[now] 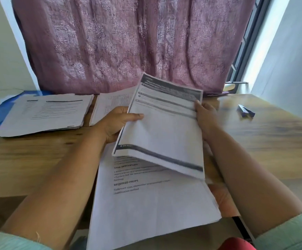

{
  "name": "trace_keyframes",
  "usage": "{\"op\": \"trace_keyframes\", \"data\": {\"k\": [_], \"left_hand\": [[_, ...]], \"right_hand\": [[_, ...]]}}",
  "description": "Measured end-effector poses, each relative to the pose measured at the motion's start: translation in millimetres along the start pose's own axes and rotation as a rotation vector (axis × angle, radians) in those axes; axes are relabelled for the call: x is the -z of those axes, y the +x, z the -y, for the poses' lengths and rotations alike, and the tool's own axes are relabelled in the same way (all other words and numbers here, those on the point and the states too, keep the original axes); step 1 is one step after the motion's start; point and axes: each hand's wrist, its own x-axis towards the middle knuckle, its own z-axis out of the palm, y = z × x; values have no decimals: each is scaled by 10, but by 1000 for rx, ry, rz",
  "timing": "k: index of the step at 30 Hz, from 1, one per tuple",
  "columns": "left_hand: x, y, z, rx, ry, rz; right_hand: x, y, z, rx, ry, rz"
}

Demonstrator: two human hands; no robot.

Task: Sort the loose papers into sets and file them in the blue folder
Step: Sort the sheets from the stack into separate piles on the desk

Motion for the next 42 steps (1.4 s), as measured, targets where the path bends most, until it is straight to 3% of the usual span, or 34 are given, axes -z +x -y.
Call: {"op": "trace_keyframes", "data": {"k": [2,3,6,9,13,15,17,19,25,30,34,37,42], "left_hand": [[26,78,34,-62,-58,-177],[56,130,59,-93,-72,-269],[115,231,125,-158,-56,-420],[75,237,118,-182,-121,-394],[44,180,25,-180,-341,-234],[93,173,61,-195,-89,-311],[177,192,144,-233,468,-392],[231,200,224,-189,768,-328],[225,158,238,-11,927,-40],[238,151,266,-21,971,-4],[214,134,254,-28,970,-20],[218,140,255,-52,960,-37],[232,142,243,-93,941,-47]], "right_hand": [[-1,-49,36,-145,234,163],[11,-69,45,-183,240,248],[-3,-154,17,-46,-5,421],[-53,-123,-44,156,-212,233],[-32,182,-139,98,-229,-104],[-7,314,-227,37,-384,-179],[11,372,-281,10,-523,-207],[11,375,-289,17,-625,-205],[-16,339,-243,28,-843,-129],[-57,252,-219,64,-913,0],[-60,70,-128,298,-890,-102],[-66,-17,-91,399,-709,44],[-126,-90,-136,223,-749,479]]}}
